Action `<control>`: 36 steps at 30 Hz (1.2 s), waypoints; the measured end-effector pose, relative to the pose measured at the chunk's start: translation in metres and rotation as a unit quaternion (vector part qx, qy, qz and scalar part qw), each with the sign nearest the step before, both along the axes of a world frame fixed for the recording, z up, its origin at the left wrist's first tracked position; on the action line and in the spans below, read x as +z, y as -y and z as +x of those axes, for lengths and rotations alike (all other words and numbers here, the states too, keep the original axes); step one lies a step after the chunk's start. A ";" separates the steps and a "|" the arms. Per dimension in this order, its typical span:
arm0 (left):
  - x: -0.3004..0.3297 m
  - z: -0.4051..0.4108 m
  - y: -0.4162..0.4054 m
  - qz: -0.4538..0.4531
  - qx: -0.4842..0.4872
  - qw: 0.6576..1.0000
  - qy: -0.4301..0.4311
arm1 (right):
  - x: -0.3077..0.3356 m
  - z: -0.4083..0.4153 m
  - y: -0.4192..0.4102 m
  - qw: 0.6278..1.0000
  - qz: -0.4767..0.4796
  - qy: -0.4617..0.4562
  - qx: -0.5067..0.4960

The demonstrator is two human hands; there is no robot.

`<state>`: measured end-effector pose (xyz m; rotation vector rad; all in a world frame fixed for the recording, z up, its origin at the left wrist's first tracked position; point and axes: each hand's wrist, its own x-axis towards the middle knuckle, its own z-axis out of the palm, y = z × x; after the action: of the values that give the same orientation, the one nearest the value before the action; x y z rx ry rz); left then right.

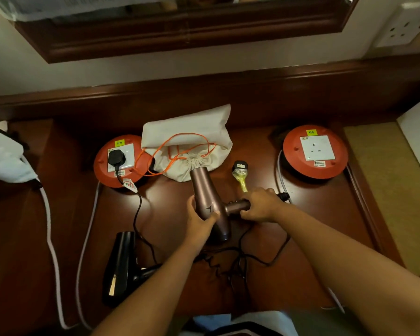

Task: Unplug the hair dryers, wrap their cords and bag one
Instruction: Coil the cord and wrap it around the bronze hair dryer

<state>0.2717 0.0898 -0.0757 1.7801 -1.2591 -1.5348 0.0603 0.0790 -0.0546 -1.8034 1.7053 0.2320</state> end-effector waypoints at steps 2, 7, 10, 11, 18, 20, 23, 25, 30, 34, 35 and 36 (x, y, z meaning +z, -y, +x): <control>-0.003 -0.002 0.000 -0.003 0.002 1.000 0.010 | -0.001 0.001 0.002 1.000 0.000 -0.004 -0.004; -0.006 -0.002 0.005 -0.015 0.003 1.000 0.023 | -0.009 0.001 0.001 1.000 -0.010 -0.005 -0.013; -0.005 -0.001 0.007 -0.019 0.000 1.000 0.025 | -0.014 0.002 -0.003 1.000 -0.013 -0.010 -0.011; -0.004 -0.001 0.008 -0.020 0.000 0.999 0.025 | -0.016 0.003 -0.005 1.000 -0.014 -0.016 -0.008; -0.003 -0.002 0.012 -0.036 -0.018 0.998 0.045 | -0.032 0.009 -0.025 0.997 -0.062 -0.032 -0.022; -0.003 -0.002 0.012 -0.043 -0.024 0.998 0.049 | -0.034 0.010 -0.028 0.997 -0.067 -0.035 -0.028; -0.005 0.001 0.011 -0.042 -0.033 0.997 0.054 | -0.033 0.013 -0.033 0.995 -0.078 -0.032 -0.044; -0.006 0.003 0.012 -0.036 -0.041 0.997 0.048 | -0.030 0.016 -0.038 0.994 -0.086 -0.022 -0.064; 0.003 0.014 0.011 -0.041 -0.084 0.995 0.043 | -0.016 0.028 -0.047 0.984 -0.109 0.040 -0.131; 0.011 0.025 0.008 -0.058 -0.102 0.992 0.048 | 0.000 0.038 -0.061 0.979 -0.117 0.049 -0.162; 0.014 0.028 0.007 -0.070 -0.115 0.989 0.060 | 0.003 0.041 -0.065 0.977 -0.120 0.048 -0.169; 0.018 0.031 0.005 -0.075 -0.127 0.986 0.072 | 0.006 0.043 -0.069 0.976 -0.122 0.048 -0.175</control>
<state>0.3028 0.0850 -0.0581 1.7104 -1.6819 -1.4170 0.1034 0.1476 -0.0482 -1.6110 2.0120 -0.2177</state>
